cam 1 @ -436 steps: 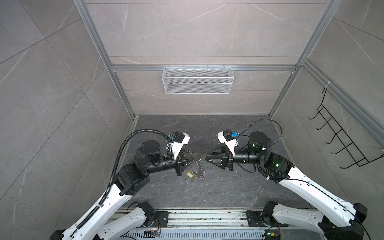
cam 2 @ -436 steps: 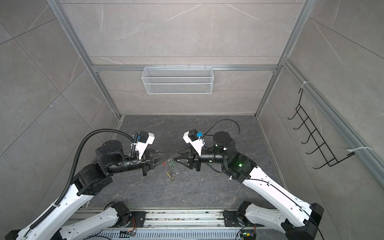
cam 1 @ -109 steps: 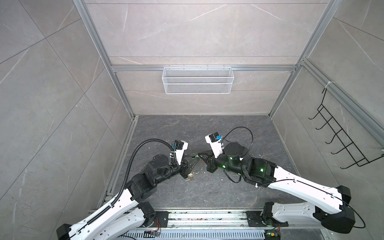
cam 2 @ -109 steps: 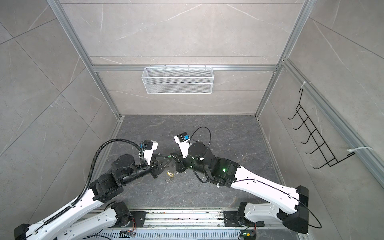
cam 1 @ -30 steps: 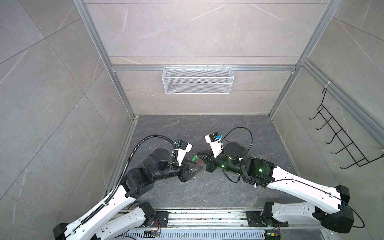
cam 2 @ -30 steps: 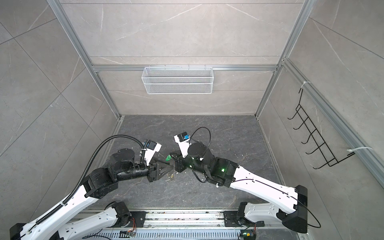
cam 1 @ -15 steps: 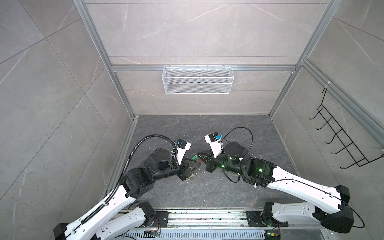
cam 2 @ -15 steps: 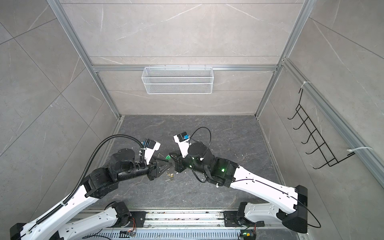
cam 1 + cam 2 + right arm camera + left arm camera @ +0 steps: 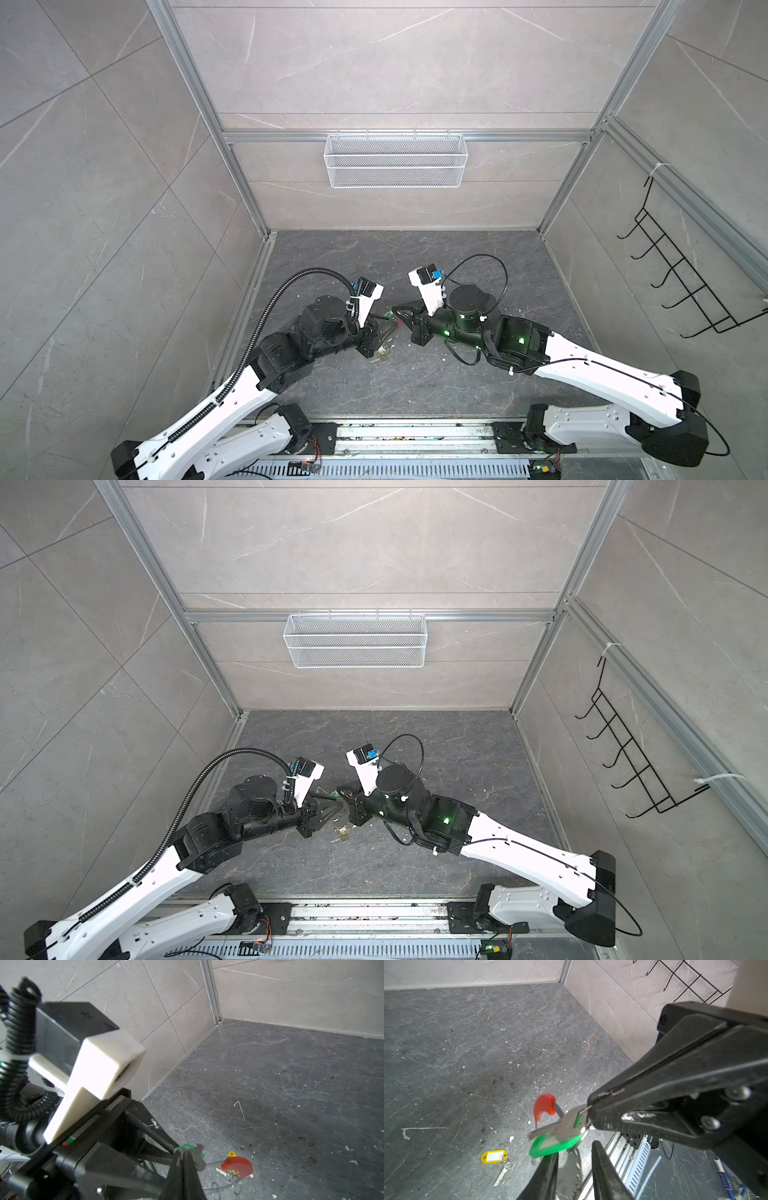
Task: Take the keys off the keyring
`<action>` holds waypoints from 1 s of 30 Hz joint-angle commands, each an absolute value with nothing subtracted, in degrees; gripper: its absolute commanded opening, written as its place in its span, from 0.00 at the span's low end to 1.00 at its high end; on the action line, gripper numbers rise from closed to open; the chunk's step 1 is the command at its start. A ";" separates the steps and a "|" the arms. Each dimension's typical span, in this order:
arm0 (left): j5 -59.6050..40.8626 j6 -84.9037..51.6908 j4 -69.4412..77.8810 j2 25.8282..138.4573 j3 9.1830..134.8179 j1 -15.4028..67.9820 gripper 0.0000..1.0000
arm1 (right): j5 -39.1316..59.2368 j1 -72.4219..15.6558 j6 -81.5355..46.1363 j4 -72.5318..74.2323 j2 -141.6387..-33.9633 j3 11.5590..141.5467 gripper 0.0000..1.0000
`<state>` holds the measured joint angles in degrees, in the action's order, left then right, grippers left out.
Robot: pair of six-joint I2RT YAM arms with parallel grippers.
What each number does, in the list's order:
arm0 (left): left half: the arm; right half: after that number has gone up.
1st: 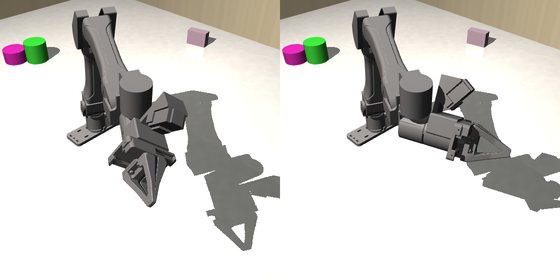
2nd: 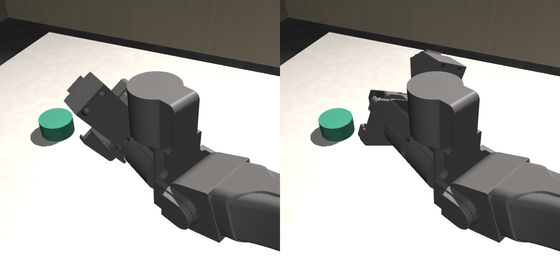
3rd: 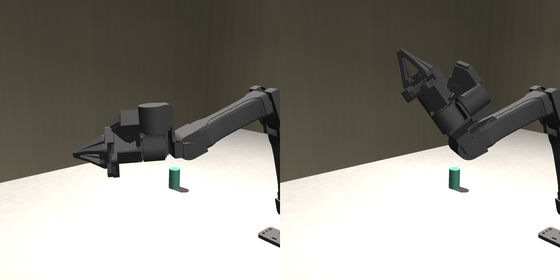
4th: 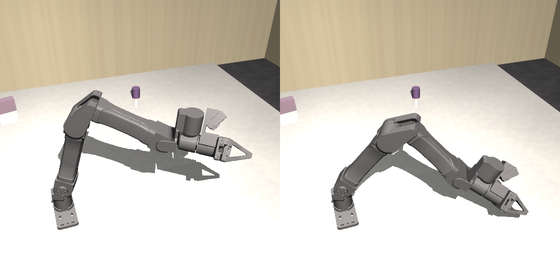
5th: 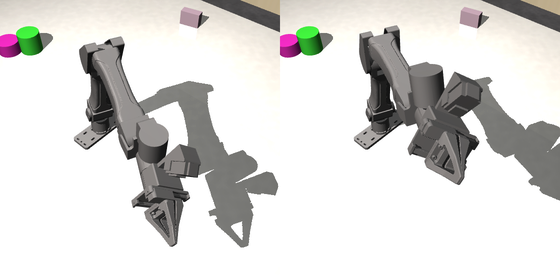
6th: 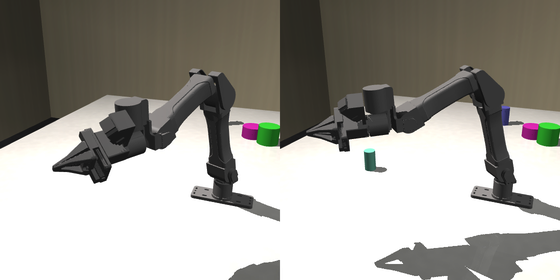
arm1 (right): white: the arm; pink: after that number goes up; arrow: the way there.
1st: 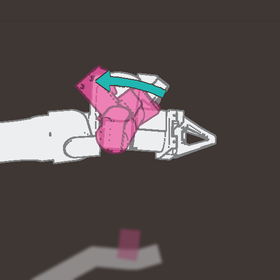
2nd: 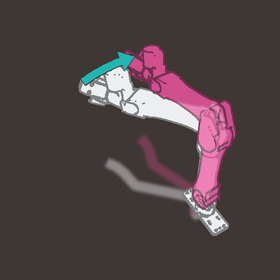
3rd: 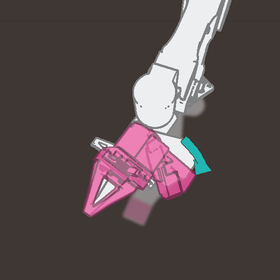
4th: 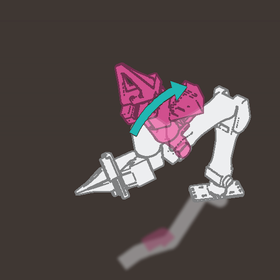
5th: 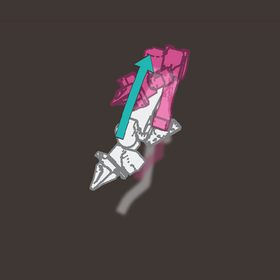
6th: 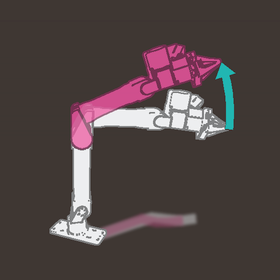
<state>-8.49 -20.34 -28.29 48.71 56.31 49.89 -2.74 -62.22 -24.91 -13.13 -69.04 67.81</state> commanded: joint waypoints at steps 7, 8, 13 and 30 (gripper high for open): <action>-6.59 -17.40 -25.77 49.23 57.13 49.92 0.26 | -1.58 -62.07 -27.29 -10.03 -68.64 67.18 0.00; -6.36 -17.33 -25.75 49.17 57.02 49.94 0.25 | -1.58 -62.11 -27.30 -9.99 -68.56 67.26 0.00; -4.97 -17.48 -25.10 48.57 56.25 49.93 0.20 | -1.81 -62.08 -27.67 -10.11 -68.46 67.16 0.00; -2.78 -19.57 -22.58 45.40 54.65 49.92 0.00 | -3.77 -62.05 -28.46 -10.65 -68.24 66.75 0.00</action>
<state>-3.20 -18.87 -25.78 46.63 54.63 49.89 -2.44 -62.22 -27.49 -12.01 -69.04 67.61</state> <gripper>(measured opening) 0.049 0.050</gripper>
